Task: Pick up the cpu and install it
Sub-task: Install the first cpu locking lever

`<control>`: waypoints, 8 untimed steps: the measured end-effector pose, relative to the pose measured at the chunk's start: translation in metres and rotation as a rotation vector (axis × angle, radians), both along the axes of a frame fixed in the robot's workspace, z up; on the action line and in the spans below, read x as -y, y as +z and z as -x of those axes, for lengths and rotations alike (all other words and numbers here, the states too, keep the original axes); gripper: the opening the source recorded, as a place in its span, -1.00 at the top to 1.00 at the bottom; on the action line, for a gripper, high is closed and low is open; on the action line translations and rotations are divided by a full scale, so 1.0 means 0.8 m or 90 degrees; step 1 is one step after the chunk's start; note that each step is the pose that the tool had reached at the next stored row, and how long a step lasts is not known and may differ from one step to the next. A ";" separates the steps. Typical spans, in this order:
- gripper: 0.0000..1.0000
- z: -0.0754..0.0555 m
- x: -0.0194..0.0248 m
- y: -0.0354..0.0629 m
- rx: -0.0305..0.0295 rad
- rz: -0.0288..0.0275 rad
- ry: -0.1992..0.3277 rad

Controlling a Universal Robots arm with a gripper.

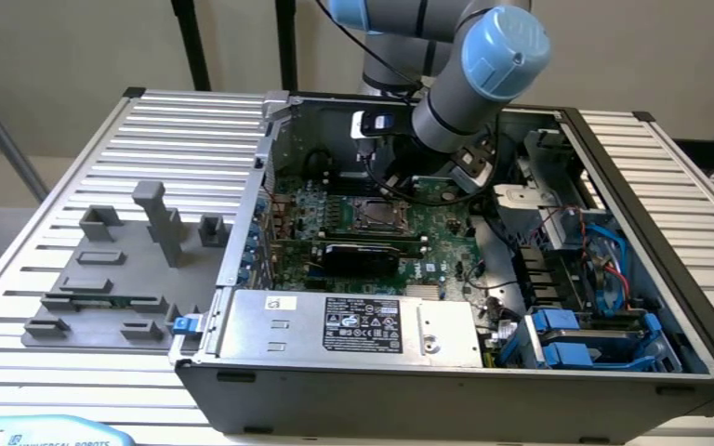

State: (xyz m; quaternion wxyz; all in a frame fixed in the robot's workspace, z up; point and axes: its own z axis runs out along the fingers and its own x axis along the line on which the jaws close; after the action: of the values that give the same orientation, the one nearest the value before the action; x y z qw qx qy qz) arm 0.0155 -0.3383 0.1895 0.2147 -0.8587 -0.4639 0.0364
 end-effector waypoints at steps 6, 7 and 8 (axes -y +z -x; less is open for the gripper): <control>0.79 0.001 0.0001 0.003 0.0000 -0.0001 0.000; 0.79 0.001 0.0001 0.004 0.0000 -0.0001 0.000; 0.79 0.002 0.0001 0.005 0.0000 -0.0001 0.000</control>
State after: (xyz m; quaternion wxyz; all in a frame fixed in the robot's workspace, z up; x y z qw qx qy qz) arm 0.0136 -0.3384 0.1935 0.2148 -0.8587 -0.4639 0.0363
